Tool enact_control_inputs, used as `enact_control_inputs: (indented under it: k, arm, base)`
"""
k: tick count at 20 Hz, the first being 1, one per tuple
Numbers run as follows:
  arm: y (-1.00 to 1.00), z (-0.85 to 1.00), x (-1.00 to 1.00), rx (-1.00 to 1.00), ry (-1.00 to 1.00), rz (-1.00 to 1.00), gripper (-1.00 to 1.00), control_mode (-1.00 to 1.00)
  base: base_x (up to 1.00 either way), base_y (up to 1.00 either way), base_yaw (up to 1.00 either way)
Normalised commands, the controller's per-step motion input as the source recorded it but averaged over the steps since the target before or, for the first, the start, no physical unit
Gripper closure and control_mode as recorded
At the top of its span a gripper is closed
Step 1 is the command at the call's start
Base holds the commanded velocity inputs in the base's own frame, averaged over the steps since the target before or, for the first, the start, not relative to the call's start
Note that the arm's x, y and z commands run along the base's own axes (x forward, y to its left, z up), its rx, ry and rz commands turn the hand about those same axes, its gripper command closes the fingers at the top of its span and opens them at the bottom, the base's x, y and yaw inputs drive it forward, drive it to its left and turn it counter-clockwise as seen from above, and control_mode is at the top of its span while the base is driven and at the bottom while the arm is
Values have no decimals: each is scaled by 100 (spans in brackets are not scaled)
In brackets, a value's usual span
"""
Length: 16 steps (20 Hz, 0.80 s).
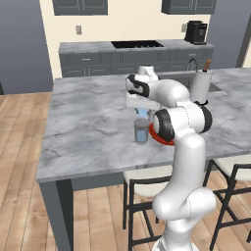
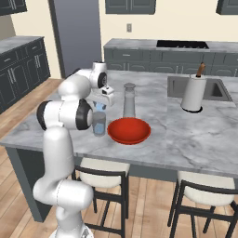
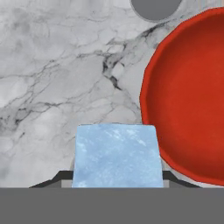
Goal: There are two ice cubes in the ice bowl. Place both ice cubes in the glass cup.
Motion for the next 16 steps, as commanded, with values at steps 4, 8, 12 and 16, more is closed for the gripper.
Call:
enact_control_inputs:
  k: [4,8,12,16]
  arm:
    - [5,-20,0,0,0,0,100,-100]
    - [3,-18,0,-1,0,0,100,-100]
    - [0,-21,0,-2,0,0,100,-100]
    - [0,-9,0,-2,0,0,100,-100]
  base:
    - [0,0,0]
    - [0,0,0]
    - [0,0,0]
    - [0,0,0]
